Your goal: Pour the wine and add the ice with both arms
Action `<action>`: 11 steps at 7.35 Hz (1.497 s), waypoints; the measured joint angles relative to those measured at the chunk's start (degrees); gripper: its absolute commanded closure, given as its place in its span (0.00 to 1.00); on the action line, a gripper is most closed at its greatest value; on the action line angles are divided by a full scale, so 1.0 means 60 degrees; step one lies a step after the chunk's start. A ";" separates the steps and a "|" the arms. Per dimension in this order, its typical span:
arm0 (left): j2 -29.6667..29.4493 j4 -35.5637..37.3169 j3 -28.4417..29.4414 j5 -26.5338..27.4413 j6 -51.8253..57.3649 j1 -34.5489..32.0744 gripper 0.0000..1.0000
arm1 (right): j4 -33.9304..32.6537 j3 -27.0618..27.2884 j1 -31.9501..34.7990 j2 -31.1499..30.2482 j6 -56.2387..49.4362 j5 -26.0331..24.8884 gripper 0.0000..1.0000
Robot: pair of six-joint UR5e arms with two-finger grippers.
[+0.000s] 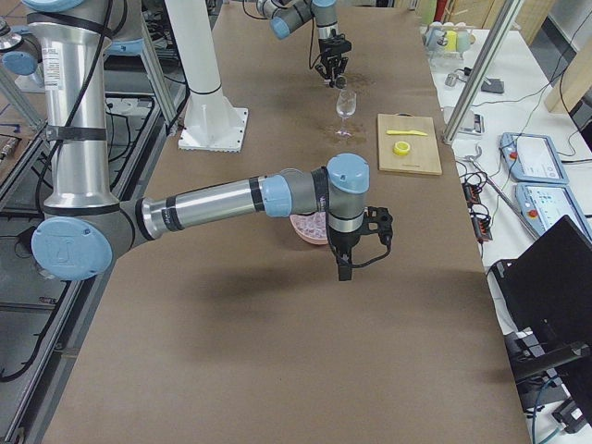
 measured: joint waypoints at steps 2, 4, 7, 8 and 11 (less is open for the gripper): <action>-0.0330 0.0612 0.0046 -0.0003 0.0054 0.0000 1.00 | 0.0000 -0.0002 0.0000 0.0000 0.0000 0.0000 0.00; -0.0475 0.0882 0.0112 0.0005 0.0159 -0.0013 1.00 | 0.0000 -0.0021 0.0000 -0.0006 0.0000 0.0000 0.00; -0.0707 0.1435 0.0150 0.0239 0.0646 -0.0052 1.00 | 0.0000 -0.0069 0.0000 -0.0001 0.0000 0.0034 0.00; -0.0958 0.1928 0.0153 0.0408 0.0830 -0.0053 1.00 | 0.0000 -0.0073 0.0000 -0.0003 0.0000 0.0047 0.00; -0.1326 0.2667 0.0334 0.0925 0.1167 -0.0045 1.00 | 0.0000 -0.0076 0.0000 -0.0023 0.0000 0.0072 0.00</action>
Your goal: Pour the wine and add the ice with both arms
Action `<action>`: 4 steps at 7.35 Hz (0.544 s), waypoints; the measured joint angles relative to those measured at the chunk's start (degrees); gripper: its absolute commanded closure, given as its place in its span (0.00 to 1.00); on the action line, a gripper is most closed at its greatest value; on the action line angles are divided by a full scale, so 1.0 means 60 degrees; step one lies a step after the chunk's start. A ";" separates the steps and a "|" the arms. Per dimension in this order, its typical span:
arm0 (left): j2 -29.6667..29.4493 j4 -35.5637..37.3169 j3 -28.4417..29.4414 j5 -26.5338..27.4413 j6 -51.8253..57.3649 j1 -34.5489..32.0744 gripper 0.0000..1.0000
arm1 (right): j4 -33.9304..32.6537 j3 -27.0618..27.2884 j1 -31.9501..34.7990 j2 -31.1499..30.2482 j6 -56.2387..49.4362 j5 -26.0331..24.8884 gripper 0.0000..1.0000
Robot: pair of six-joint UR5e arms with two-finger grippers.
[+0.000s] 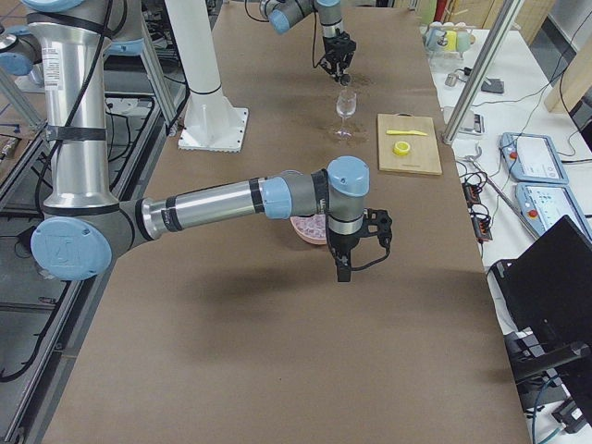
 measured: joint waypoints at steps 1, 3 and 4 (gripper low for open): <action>-0.0092 0.0244 0.0053 0.0196 0.0130 0.0000 1.00 | 0.0000 0.0000 0.0000 -0.0003 0.0000 0.0001 0.00; -0.0584 0.1176 0.0099 0.0641 0.0415 0.0015 1.00 | 0.0000 0.0000 0.0000 -0.0006 0.0000 0.0011 0.00; -0.0796 0.1576 0.0149 0.0881 0.0470 0.0030 1.00 | 0.0000 0.0000 0.0000 -0.0006 0.0000 0.0030 0.00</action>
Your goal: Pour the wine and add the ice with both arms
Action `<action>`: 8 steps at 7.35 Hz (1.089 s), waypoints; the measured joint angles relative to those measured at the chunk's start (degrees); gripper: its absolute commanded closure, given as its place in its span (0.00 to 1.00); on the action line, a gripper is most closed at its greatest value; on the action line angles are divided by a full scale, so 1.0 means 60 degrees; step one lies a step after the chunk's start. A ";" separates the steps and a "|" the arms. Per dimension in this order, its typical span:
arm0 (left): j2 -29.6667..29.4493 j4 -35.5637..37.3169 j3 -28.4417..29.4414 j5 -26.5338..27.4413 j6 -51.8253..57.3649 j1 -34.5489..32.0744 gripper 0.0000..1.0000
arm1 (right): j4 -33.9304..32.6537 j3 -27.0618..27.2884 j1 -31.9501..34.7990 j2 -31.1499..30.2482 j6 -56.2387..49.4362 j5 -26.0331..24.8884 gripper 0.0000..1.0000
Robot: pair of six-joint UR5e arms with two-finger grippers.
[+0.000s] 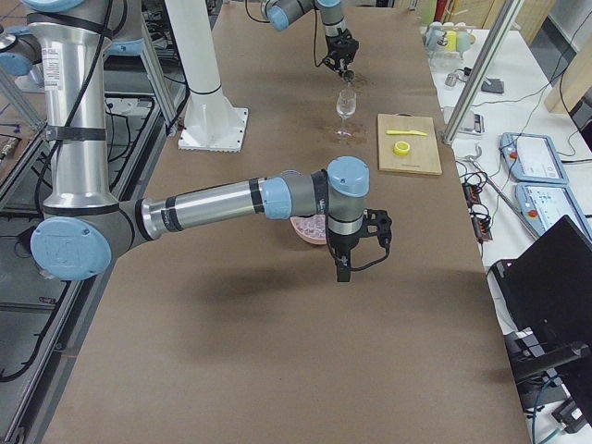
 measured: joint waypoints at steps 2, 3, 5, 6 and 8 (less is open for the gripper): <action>-0.0147 0.0286 0.0233 0.0528 0.0029 0.0101 1.00 | 0.0000 0.0000 0.0000 -0.0019 0.0000 0.0014 0.00; -0.0172 0.0373 0.0314 0.0776 0.0032 0.0194 1.00 | 0.0000 0.0000 0.0000 -0.0024 0.0000 0.0015 0.00; -0.0252 0.0618 0.0366 0.1134 0.0033 0.0391 1.00 | 0.0000 0.0000 0.0000 -0.0048 0.0000 0.0025 0.00; -0.0305 0.0788 0.0370 0.1400 0.0030 0.0535 1.00 | 0.0000 0.0000 0.0000 -0.0054 0.0000 0.0028 0.00; -0.0344 0.1061 0.0389 0.2010 -0.0023 0.0902 1.00 | 0.0000 0.0000 0.0000 -0.0058 0.0000 0.0030 0.00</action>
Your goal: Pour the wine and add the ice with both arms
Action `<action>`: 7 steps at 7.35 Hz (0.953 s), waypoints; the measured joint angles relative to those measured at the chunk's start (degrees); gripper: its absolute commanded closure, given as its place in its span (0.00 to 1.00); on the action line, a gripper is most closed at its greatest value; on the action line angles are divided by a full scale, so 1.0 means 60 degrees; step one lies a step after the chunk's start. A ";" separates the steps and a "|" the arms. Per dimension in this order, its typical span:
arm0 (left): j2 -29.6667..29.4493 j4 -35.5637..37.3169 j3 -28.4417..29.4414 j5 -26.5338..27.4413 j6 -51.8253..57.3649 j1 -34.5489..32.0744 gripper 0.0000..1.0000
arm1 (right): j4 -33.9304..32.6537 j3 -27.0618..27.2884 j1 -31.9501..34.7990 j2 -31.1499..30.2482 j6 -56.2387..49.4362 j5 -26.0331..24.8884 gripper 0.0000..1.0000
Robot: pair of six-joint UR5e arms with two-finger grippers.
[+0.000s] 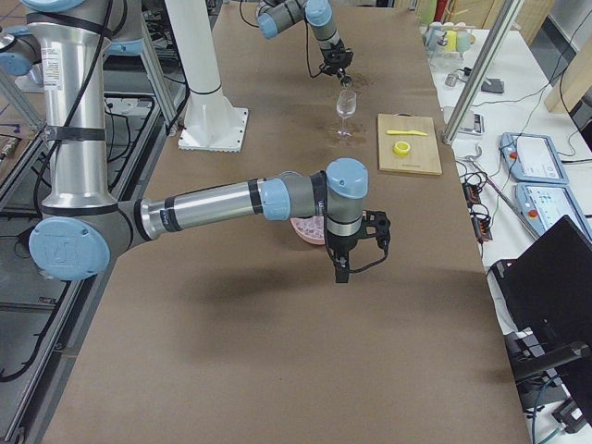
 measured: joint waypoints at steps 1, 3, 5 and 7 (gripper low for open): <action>-0.0021 0.0055 0.0012 0.0147 -0.0015 0.0087 1.00 | 0.0000 0.0000 0.0000 0.0000 0.0000 0.0004 0.00; -0.0014 -0.0103 -0.0126 0.0174 -0.0044 0.0103 1.00 | 0.0000 -0.0003 0.0000 -0.0005 0.0000 0.0017 0.00; 0.0150 -0.0559 -0.0466 -0.0234 -0.0071 -0.0200 1.00 | 0.0000 -0.0005 0.0000 -0.0013 0.0000 0.0027 0.00; 0.0228 -0.1204 -0.0559 -0.1308 -0.0134 -0.1082 1.00 | 0.0000 0.0003 0.0004 -0.0015 0.0000 0.0036 0.00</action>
